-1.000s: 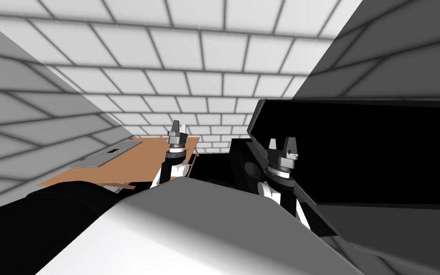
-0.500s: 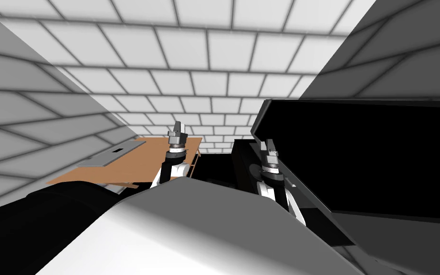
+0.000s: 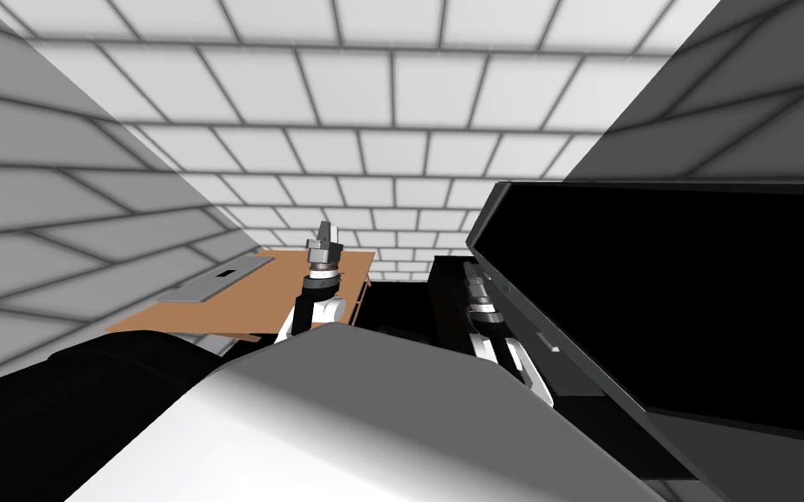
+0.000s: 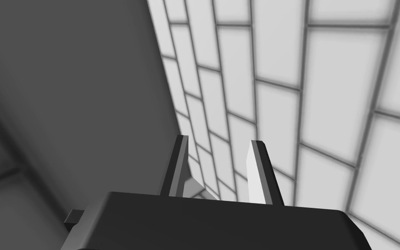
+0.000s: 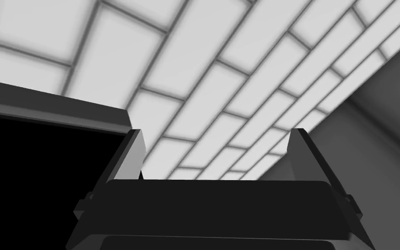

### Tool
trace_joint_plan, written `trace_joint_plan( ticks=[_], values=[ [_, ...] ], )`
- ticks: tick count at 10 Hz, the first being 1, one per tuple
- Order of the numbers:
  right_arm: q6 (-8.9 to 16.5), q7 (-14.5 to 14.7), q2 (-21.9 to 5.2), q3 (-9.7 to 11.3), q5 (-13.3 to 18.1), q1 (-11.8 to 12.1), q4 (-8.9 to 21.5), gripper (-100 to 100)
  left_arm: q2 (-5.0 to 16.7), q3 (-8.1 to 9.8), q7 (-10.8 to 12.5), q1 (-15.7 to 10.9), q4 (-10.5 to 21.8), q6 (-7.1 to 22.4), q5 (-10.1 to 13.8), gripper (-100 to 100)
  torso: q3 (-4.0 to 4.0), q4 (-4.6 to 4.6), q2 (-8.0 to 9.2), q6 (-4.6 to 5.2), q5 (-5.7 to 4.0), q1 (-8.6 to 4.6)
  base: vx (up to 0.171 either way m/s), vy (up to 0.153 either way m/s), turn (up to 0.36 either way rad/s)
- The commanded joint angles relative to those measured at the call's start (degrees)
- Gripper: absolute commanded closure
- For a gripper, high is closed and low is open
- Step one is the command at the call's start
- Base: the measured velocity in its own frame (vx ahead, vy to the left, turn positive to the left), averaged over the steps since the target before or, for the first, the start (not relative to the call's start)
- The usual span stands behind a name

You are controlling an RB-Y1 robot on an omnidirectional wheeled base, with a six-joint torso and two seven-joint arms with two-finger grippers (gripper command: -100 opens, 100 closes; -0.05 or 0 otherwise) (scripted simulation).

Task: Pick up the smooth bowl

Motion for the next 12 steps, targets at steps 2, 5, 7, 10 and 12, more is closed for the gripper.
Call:
trace_joint_plan(
  ticks=[2, 5, 7, 10, 12],
  values=[
    [2.5, 0.6, -2.9, 0.1, 2.9, -1.1, 4.1, -100, 0.0, 0.00, 0.0, 0.0, 0.0, 0.0, 0.0, 0, 0.00, 0.00, 0.01, 0.01, -0.01, -0.09, 0.030, 0.090, 0.036],
    [3.6, 1.1, -4.5, 0.4, 4.9, -1.9, 7.5, -100, 0.0, 0.00, 0.0, 0.0, 0.0, 0.0, 0.0, 0, 0.02, 0.01, 0.03, 0.01, -0.03, -0.15, 0.023, 0.069, 0.030],
    [4.8, 1.6, -6.1, 0.7, 7.0, -2.6, 9.4, -100, 0.0, 0.01, 0.0, 0.0, 0.0, 0.0, 0.0, 0, 0.05, 0.02, 0.08, 0.02, -0.06, -0.34, 0.014, 0.033, 0.024],
    [5.9, 2.1, -7.7, 1.1, 9.2, -3.3, 14.2, -100, 0.0, 0.00, 0.0, 0.0, 0.0, 0.0, 0.0, 0, 0.01, 0.01, 0.02, 0.01, -0.03, -0.15, 0.029, 0.074, 0.038],
    [7.1, 2.6, -9.2, 1.5, 11.4, -4.0, 17.8, -100, 0.0, 0.00, 0.0, 0.0, 0.0, 0.0, 0.0, 0, -0.02, 0.00, -0.04, 0.01, -0.03, -0.16, 0.042, 0.070, 0.037]
  ],
)
